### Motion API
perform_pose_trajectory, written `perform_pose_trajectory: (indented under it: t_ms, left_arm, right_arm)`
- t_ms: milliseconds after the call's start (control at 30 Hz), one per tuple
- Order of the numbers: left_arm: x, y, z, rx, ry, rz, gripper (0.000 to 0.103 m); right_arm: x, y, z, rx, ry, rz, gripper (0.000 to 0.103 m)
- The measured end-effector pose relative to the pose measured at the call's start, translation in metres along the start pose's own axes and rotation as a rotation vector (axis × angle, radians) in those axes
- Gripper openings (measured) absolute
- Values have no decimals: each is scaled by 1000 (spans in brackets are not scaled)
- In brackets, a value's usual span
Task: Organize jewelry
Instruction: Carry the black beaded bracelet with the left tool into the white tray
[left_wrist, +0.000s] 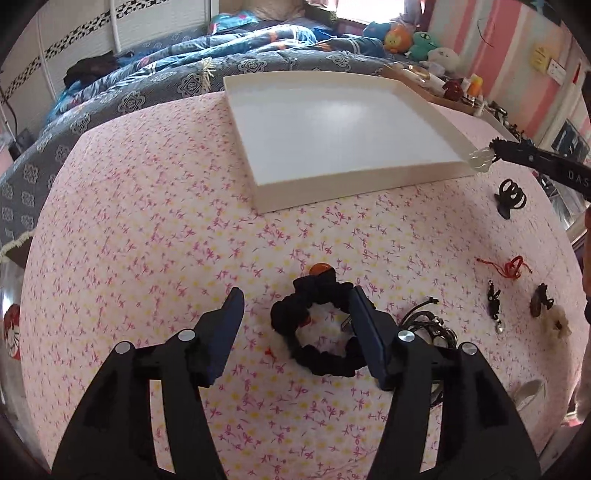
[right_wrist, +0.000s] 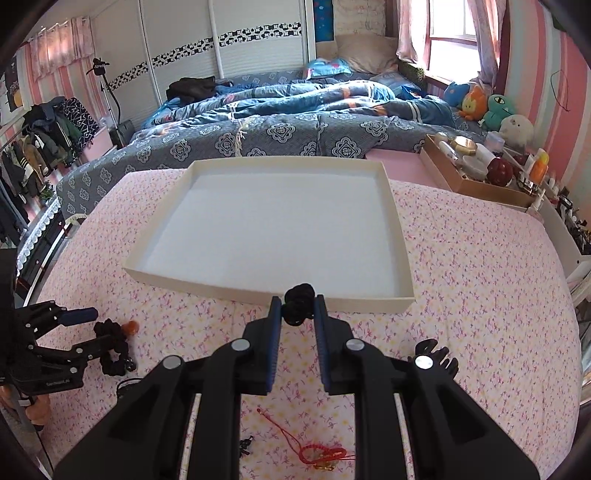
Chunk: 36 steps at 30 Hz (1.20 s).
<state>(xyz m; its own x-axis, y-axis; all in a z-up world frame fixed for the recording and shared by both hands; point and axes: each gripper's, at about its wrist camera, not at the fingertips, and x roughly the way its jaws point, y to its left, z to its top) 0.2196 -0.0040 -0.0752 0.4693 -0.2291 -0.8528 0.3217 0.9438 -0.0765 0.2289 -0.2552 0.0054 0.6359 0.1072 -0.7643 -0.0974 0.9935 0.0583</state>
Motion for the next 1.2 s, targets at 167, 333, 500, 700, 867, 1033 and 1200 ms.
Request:
perform_pose_trajectory:
  t_ms: [167,333,500,700,867,1033,1200]
  left_arm:
    - [16,-3,3,1,35,-38,25]
    - [8,-6,4,-3,12,-58,13]
    - [-20,-13,13,-3,-48,-85,12]
    - [-47,-19,34,15,-108,-111,12]
    - [-52,-18,72,16,-147,-94,12]
    - [-30,-7,130,-18,-142,-70,12]
    - [12,1,180,-48,-97,-15,12]
  right_arm:
    - [1,0,0,2,1,-2,18]
    - [1,-2,1,3,-1,-5,18]
    - [-3,-5,5,11,-15,1,18]
    - [-9,-6,14,10,-36,1,18]
    - [-9,-8,36,8,-65,-12,18]
    - [9,-11,71,10,-75,-41,18]
    - [59,-23,112,19,-59,-88,18]
